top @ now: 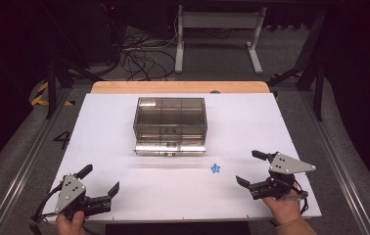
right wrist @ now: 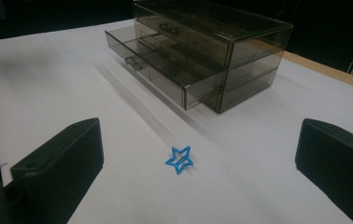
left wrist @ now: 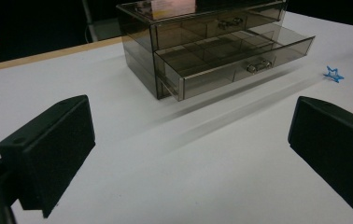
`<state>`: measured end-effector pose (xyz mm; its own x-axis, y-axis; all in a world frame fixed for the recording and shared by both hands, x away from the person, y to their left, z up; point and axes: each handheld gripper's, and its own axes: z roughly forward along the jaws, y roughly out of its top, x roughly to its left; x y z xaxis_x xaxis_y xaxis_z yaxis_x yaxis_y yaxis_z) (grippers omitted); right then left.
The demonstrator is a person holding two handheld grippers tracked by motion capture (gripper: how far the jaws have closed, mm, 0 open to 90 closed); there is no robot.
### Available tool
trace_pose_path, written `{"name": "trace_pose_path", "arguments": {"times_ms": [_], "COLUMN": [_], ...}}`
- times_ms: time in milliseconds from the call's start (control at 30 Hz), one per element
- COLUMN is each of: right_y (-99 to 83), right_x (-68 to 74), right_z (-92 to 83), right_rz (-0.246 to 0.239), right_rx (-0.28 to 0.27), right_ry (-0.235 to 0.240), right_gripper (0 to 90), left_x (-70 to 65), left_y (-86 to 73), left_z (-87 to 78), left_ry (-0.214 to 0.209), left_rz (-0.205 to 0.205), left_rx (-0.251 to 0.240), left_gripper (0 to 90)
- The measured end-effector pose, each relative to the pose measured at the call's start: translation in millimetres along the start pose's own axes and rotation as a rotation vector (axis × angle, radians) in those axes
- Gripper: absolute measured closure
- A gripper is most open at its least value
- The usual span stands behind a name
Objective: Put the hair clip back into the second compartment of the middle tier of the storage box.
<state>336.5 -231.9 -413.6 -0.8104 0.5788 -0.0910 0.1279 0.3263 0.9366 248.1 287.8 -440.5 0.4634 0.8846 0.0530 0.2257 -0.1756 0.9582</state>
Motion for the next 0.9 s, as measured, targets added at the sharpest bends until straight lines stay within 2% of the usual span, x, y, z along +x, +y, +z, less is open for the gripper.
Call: {"name": "trace_pose_path", "arguments": {"times_ms": [133,367,900], "right_y": [4.0,13.1,25.3], "right_x": [-3.3,-6.5,-6.0], "right_z": [4.3,14.8,33.6], "right_rz": [0.012,0.005,-0.012], "right_rx": [0.003,0.005,0.022], "right_ry": [0.002,0.012,0.039], "right_gripper": [1.8,1.8,1.8], "left_x": [0.1,0.0,0.7], "left_y": [-0.2,-0.2,-0.4], "left_z": [0.1,0.1,0.1], "left_ry": [0.001,0.003,0.007], "left_rz": [-0.003,-0.003,-0.002], "left_rx": [0.002,0.002,0.007], "left_gripper": [1.2,1.2,1.2]}}
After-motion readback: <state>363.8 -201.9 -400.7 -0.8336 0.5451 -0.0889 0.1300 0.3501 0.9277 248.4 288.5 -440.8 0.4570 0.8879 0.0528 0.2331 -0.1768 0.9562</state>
